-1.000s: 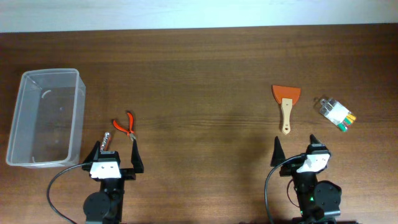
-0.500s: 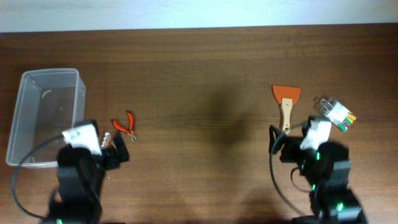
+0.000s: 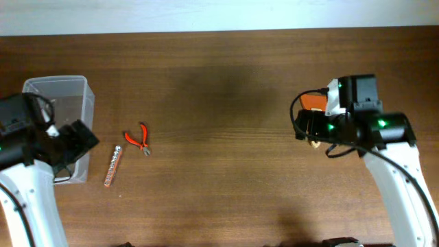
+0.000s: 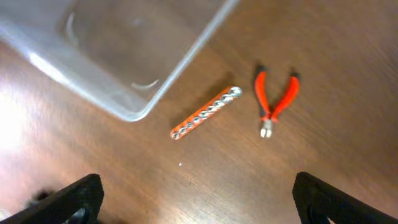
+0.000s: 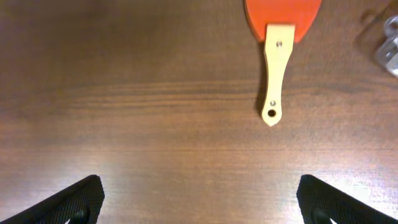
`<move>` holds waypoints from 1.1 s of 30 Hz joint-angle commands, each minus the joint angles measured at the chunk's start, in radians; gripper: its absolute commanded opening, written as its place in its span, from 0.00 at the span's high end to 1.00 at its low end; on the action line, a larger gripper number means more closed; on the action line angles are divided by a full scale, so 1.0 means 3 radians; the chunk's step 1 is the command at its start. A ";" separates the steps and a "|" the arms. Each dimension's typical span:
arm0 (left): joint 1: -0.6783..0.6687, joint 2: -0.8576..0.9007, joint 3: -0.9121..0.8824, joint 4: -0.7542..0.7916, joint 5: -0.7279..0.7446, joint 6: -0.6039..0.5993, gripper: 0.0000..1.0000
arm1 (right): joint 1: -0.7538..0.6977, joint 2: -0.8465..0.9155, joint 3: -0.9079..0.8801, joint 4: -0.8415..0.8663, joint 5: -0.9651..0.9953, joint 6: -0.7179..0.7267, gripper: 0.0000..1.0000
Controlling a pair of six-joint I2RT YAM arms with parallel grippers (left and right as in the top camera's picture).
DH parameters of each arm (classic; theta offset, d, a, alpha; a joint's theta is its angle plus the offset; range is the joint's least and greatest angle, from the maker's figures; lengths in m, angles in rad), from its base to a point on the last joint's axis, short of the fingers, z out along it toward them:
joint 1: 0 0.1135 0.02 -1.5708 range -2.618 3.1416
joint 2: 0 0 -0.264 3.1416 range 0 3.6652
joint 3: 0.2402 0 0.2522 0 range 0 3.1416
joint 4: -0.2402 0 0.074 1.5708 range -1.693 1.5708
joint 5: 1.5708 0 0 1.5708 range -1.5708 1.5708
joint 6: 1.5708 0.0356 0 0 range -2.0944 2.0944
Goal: Pack container
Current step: 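Reach the left gripper to the clear container's near edge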
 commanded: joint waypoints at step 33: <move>0.1213 0.1902 0.0045 0.0534 -0.0163 -0.1338 0.00 | -0.0022 0.0261 0.0089 -0.0172 -0.0013 -0.0132 0.01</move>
